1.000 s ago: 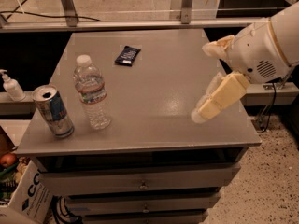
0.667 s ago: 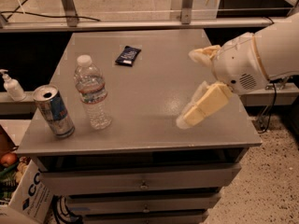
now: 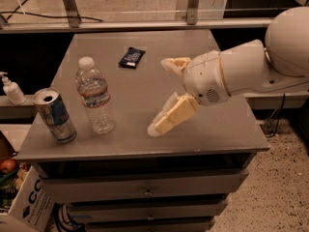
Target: Pick water bottle
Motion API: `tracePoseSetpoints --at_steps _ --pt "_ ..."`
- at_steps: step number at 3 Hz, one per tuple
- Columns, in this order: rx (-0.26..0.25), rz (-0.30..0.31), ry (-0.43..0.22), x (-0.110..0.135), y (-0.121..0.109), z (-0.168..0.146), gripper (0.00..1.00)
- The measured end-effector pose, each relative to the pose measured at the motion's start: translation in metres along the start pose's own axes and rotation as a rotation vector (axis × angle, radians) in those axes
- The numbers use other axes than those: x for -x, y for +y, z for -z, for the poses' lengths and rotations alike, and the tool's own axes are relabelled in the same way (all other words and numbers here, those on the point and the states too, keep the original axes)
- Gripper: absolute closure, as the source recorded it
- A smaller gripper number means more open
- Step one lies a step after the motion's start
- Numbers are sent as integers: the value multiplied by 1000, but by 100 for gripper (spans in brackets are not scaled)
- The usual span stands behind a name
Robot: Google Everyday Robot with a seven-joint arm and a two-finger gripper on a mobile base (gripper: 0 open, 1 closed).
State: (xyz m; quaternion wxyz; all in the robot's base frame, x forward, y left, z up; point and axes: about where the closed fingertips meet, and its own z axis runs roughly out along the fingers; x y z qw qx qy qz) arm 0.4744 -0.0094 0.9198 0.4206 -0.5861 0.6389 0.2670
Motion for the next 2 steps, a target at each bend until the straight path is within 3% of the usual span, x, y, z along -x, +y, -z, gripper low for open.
tracePoseSetpoints --at_steps 1,2 --pt "48 29 -115 19 -5 -46 0" --pt "46 23 -117 20 2 -40 0"
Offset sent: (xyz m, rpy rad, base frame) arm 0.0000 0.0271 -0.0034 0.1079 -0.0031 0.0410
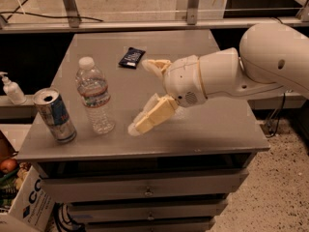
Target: Pick water bottle
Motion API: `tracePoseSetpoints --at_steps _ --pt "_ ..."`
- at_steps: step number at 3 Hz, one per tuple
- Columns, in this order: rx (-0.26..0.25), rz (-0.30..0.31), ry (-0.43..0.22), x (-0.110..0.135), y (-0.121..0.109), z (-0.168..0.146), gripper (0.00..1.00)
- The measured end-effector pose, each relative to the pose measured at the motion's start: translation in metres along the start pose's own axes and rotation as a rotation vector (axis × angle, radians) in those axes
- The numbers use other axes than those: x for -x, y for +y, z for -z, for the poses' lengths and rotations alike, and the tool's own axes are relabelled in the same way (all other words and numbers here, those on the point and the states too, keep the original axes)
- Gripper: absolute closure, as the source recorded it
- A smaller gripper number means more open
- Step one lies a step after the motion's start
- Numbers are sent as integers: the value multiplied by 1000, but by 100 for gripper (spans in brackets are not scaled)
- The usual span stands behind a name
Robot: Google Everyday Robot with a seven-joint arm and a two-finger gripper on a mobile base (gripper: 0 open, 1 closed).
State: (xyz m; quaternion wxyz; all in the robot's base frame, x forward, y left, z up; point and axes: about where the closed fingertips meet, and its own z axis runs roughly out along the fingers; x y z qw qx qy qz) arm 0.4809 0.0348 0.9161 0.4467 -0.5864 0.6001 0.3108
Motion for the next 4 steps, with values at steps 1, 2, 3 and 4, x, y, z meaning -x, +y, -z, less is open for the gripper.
tracePoseSetpoints --at_steps 1,2,3,4 --pt "16 3 -32 7 6 -11 0" --pt "24 3 -81 12 7 -29 0" --pt "26 3 -117 13 2 -49 0" --pt "24 -5 -152 12 -3 -67 0"
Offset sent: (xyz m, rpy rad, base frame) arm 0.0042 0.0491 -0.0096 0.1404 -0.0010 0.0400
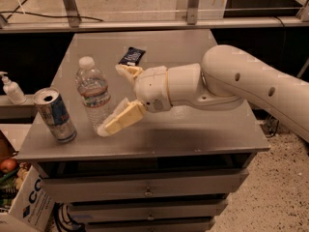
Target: Pick water bottle
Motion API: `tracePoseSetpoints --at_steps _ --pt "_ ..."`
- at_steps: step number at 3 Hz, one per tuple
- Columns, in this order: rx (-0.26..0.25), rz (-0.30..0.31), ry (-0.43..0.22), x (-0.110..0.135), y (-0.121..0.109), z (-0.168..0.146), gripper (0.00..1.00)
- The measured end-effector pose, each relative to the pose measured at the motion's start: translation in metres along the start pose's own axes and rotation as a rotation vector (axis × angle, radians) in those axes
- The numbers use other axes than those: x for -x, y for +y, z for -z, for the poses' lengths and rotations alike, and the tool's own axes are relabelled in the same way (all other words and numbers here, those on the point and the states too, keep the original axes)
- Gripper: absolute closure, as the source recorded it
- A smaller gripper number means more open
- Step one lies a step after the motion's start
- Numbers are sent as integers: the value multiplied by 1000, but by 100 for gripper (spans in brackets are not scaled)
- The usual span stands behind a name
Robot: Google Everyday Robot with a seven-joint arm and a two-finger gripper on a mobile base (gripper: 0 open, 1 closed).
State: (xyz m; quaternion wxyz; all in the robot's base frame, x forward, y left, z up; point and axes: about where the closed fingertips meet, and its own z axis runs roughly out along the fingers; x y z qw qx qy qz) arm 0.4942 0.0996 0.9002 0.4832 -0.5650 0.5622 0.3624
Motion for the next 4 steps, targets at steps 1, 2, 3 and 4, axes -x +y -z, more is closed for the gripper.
tracePoseSetpoints --at_steps 1,2,3,4 --pt "3 -12 -30 -3 0 -16 0" --pt "8 -11 -57 -4 -1 -29 18" --pt "12 -17 -74 -6 1 -36 41" --pt "0 -19 -81 -6 -1 -35 64"
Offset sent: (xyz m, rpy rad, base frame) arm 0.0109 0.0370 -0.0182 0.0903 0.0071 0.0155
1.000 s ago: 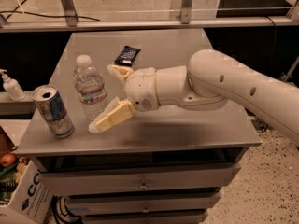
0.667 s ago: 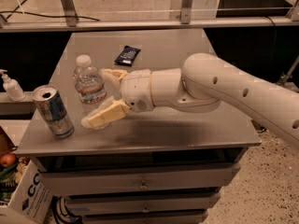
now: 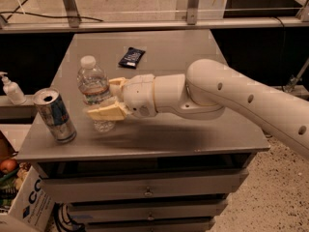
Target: Pick water bottle
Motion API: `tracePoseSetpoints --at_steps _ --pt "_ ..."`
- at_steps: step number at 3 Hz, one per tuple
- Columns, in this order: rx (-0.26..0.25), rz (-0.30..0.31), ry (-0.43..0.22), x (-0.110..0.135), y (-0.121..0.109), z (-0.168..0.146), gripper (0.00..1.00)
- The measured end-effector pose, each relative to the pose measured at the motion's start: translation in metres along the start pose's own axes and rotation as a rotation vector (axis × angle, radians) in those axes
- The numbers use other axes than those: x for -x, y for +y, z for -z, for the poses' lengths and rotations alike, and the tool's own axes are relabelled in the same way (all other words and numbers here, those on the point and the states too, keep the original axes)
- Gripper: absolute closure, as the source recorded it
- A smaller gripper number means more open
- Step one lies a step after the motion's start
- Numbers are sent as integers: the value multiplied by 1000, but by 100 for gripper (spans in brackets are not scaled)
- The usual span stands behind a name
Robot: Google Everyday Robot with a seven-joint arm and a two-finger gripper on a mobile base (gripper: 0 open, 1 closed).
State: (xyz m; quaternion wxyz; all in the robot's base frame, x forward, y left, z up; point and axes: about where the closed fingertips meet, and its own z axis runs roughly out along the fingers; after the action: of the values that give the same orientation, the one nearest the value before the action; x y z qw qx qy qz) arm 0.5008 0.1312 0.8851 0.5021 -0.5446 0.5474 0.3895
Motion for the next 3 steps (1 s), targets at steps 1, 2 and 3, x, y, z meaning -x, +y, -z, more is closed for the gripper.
tracePoseSetpoints --at_steps 1,2,3 --pt "-22 -6 5 3 -8 3 87" --pt "-60 4 15 14 -30 14 100" --pt "-104 27 21 28 -61 31 100"
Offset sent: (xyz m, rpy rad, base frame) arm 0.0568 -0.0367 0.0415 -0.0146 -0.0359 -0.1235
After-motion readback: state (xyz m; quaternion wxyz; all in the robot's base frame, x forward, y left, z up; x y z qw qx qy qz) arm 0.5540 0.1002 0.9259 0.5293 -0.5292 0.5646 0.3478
